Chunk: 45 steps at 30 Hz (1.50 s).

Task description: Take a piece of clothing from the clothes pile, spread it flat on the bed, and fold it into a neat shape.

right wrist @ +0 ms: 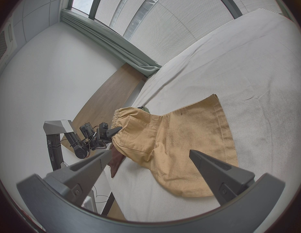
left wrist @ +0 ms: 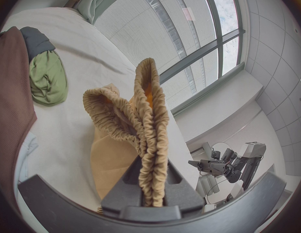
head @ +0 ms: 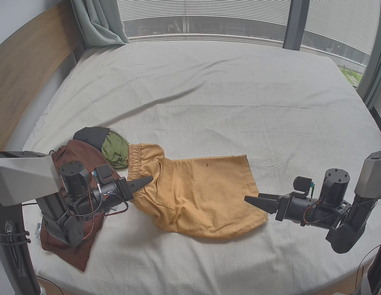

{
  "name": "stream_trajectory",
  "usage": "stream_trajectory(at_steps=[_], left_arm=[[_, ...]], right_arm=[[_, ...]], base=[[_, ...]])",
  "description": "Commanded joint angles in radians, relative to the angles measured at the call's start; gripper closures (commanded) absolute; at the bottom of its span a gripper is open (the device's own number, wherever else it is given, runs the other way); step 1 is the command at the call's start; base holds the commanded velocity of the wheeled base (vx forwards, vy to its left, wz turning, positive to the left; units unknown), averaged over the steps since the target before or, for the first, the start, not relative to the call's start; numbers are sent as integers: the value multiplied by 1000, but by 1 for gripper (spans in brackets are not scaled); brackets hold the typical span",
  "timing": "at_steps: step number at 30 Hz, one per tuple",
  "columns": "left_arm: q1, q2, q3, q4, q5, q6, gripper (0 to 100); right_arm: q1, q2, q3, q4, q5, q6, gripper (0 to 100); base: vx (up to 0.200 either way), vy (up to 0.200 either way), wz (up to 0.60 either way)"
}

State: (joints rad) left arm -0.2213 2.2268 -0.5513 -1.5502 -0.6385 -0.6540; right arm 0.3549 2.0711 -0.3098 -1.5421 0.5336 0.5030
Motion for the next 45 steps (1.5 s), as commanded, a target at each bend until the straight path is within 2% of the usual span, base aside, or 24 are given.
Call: stream_trajectory(at_steps=[1, 10, 13, 27, 31, 43, 45], left_arm=[[-26, 1, -15, -1, 0, -12, 100], [-69, 1, -50, -1, 3, -13, 100], [-82, 2, -76, -1, 36, -29, 100], [-147, 30, -160, 2, 77, -50, 100], [-181, 63, -205, 2, 112, -52, 100], [-219, 114, -272, 2, 114, -52, 100], [-245, 129, -280, 2, 114, -53, 100]], right_arm=[[3, -3, 0, -1, 0, 0, 0], [4, -5, 0, -1, -1, 0, 0], [9, -11, 0, -1, -1, 0, 0], [10, -29, -2, 0, -3, 0, 0], [10, -29, -3, 0, -3, 0, 0], [3, -35, -18, -1, -4, 8, 0], [-1, -34, -26, -1, -4, 8, 0]], base=[[0, 0, 0], [0, 0, 0], [0, 0, 0], [0, 0, 0], [0, 0, 0], [0, 0, 0], [0, 0, 0]])
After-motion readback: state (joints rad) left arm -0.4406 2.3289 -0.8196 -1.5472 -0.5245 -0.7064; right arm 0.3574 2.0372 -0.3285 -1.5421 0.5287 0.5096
